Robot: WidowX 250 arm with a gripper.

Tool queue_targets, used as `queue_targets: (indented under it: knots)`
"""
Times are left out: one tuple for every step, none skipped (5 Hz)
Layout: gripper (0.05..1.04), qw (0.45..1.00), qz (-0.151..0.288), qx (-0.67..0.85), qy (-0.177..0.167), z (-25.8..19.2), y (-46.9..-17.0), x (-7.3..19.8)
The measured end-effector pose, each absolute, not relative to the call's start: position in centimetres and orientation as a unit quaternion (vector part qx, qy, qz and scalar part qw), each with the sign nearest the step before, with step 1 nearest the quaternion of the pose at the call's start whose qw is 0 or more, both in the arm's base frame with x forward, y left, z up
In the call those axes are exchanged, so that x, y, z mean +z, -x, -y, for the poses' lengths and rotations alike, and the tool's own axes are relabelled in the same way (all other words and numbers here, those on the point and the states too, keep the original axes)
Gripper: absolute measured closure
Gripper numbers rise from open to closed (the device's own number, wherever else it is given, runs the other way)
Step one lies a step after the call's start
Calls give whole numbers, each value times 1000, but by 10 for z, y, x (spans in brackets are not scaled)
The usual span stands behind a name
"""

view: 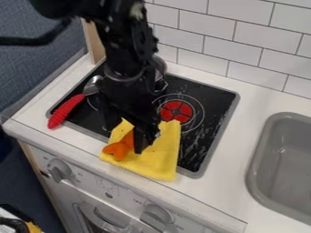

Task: Take the object from the silver pot and put it on top of yellow cloth.

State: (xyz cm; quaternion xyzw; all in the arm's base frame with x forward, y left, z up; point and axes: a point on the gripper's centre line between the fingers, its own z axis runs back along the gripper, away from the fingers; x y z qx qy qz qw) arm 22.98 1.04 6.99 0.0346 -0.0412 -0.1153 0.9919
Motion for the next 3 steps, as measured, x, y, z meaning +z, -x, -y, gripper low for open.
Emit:
queue_targets:
  knots:
    - [82, 995, 47, -83, -31, -15, -221, 86]
    - [82, 996, 45, -73, -22, -16, -220, 90]
    - [83, 997, 29, -68, -34, -20, -219, 84]
